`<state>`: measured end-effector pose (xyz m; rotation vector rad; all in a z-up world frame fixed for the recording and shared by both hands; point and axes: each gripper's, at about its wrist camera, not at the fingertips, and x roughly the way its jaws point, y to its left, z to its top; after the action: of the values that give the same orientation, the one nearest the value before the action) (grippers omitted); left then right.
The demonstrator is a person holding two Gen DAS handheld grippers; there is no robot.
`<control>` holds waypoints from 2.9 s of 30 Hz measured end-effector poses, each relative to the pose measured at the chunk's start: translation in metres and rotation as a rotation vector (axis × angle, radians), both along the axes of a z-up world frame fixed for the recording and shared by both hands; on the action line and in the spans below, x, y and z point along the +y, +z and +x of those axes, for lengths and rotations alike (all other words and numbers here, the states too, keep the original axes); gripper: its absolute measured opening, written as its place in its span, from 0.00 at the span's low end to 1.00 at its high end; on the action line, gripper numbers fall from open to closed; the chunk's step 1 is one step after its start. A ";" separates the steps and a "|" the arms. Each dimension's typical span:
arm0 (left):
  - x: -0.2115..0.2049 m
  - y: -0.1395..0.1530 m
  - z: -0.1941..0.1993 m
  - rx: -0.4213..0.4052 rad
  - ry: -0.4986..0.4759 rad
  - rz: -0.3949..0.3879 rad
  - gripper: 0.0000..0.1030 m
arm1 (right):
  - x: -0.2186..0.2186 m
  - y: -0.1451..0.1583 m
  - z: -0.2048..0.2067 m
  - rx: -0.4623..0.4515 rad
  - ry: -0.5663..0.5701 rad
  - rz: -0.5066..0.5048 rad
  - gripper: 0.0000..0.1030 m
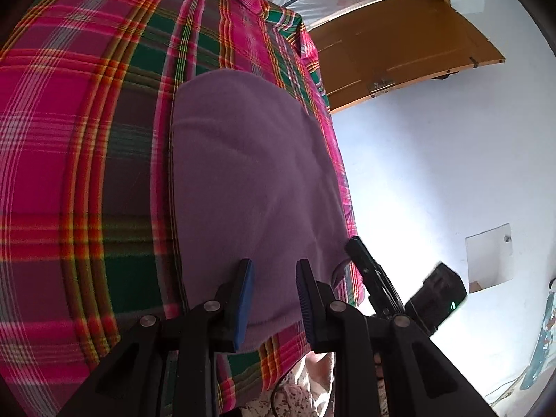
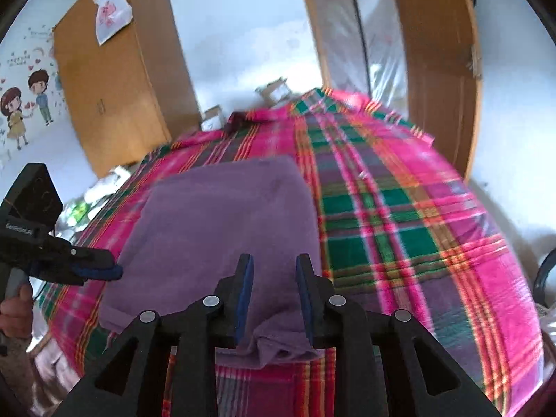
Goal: Fold clothes
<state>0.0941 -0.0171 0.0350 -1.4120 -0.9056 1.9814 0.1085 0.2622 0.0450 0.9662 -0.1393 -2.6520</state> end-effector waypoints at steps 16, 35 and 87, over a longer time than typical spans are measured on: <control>0.011 -0.035 0.032 -0.052 -0.031 0.028 0.25 | 0.010 -0.026 0.027 -0.089 -0.001 0.052 0.26; 0.001 0.005 0.015 0.057 -0.008 -0.009 0.26 | -0.002 0.010 0.029 -0.008 0.054 0.068 0.27; -0.009 -0.012 -0.087 0.065 0.053 0.026 0.22 | -0.120 -0.021 0.012 -0.046 0.249 0.146 0.27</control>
<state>0.0072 -0.0264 0.0230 -1.3140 -0.9452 2.0352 0.1207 0.1425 0.0236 1.0179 0.1568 -2.4383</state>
